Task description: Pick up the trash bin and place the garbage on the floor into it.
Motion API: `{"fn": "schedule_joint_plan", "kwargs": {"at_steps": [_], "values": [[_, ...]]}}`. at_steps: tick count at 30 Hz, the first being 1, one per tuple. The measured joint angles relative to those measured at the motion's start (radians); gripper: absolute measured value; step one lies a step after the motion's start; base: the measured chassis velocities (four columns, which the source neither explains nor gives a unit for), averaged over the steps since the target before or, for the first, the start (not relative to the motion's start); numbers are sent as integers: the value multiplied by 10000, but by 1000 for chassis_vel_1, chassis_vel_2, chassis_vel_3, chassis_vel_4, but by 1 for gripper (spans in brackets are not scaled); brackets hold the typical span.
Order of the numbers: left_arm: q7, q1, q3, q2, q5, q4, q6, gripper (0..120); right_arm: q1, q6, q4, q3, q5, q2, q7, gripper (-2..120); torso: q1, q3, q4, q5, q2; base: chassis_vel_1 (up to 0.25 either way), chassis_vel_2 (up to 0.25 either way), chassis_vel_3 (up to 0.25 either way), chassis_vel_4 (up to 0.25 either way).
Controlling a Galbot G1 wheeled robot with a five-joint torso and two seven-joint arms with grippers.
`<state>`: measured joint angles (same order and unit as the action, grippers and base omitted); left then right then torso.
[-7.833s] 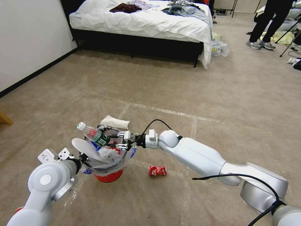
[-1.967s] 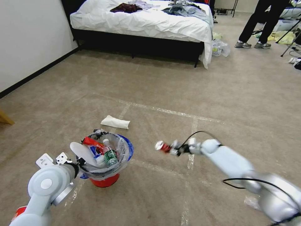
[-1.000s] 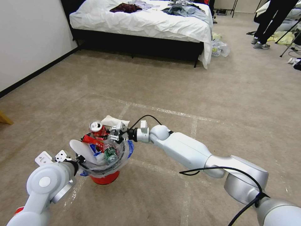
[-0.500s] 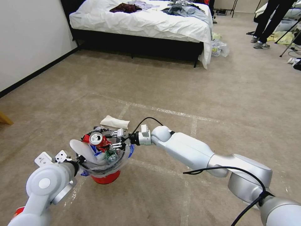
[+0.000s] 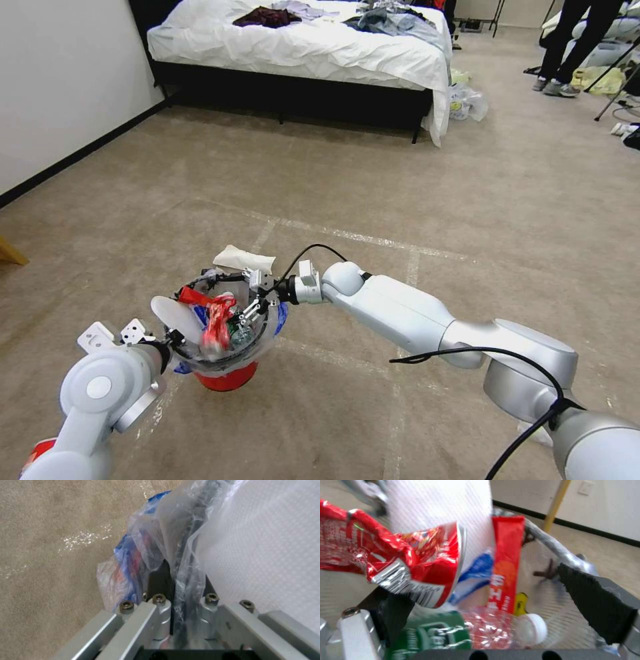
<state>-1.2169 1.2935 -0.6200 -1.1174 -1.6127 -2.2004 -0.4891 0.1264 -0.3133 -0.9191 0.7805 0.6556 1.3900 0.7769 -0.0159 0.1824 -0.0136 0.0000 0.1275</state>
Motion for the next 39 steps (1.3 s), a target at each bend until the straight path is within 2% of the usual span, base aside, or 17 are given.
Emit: {"fn": "schedule_joint_plan", "kwargs": {"at_steps": [15, 21, 39], "values": [[-8, 157, 15, 29, -32, -257, -39, 4, -198, 294, 282, 31, -493, 254, -1262, 100, 0, 0, 1, -1, 0, 0, 0, 0, 0], [-8, 303, 81, -33, 29, -367, -112, 4, -316, 468, 433, 159, -462, 685, -1772, 100, 0, -1, 2, -1, 1, 0, 0, 0, 0], [15, 251, 151, 48, -23, -426, -128, 4, -609, 482, 1475, 387, -919, 1417, -2045, 100, 0, 0, 1, -1, 0, 0, 0, 0, 0]]}}
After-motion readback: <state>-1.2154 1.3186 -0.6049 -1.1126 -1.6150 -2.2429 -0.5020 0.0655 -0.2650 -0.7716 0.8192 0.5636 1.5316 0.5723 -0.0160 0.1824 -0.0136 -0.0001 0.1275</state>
